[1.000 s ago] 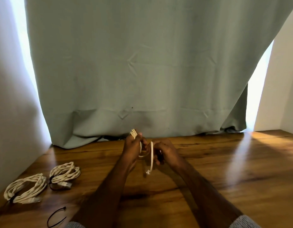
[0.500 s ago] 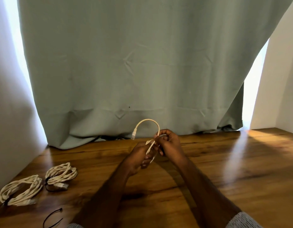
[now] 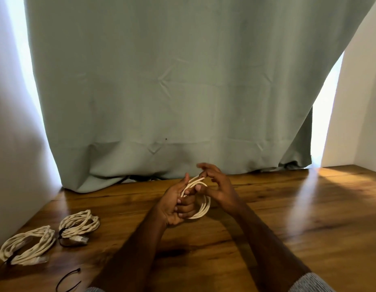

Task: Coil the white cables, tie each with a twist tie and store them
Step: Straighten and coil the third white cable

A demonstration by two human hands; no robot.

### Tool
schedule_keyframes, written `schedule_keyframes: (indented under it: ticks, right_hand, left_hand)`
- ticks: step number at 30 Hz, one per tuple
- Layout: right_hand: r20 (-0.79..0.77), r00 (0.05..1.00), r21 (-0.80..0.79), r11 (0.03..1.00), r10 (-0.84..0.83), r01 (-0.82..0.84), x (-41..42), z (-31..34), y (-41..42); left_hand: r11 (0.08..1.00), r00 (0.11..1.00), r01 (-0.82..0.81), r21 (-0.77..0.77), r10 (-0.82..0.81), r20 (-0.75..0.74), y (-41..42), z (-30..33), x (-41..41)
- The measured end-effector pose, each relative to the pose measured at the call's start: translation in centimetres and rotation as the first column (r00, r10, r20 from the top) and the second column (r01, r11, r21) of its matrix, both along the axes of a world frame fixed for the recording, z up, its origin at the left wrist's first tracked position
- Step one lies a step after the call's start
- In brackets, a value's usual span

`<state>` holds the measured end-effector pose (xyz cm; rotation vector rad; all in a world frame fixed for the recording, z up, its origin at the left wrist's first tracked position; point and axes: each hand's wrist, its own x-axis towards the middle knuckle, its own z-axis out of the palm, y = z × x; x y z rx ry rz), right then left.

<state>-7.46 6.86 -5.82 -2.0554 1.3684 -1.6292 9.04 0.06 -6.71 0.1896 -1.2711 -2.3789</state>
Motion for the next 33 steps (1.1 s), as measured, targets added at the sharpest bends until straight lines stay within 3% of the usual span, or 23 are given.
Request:
schedule_keyframes:
  ticks: [3,7,14,18,24,30,33]
  right_hand:
    - [0.217,0.966,0.066,0.986,0.139,-0.156,-0.1,0.5,0.4]
    - [0.36,0.921,0.196,0.953,0.149,-0.23,0.6,0.1,0.4]
    - [0.314,0.949,0.226,0.967,0.037,-0.113,2.5,0.1,-0.8]
    - [0.254,0.965,0.133,0.991,-0.067,0.034,2.6,-0.3,-1.6]
    - [0.333,0.942,0.128,0.992,-0.039,-0.004,2.2,0.1,-1.1]
    - [0.04,0.99,0.008,0.991,-0.134,0.134,0.0,0.6,0.2]
    - [-0.162,0.98,-0.053,0.993,-0.113,0.106,0.0,0.9,0.2]
  left_hand:
    - [0.99,0.982,0.135,0.046,-0.128,-0.141,-0.4,0.2,0.0]
    - [0.993,0.979,0.113,0.027,-0.106,-0.174,-0.8,0.3,0.2]
    - [0.99,0.986,-0.132,0.046,0.136,-0.099,-0.6,0.2,0.4]
    - [0.989,0.981,-0.12,0.083,0.131,-0.145,0.0,0.4,0.0]
    - [0.993,0.988,-0.087,0.077,0.096,-0.125,0.6,0.6,-0.7]
    - [0.996,0.997,-0.074,-0.047,0.075,0.031,0.5,0.3,-0.3]
    - [0.985,0.983,-0.081,-0.15,0.104,0.151,0.8,0.3,-0.1]
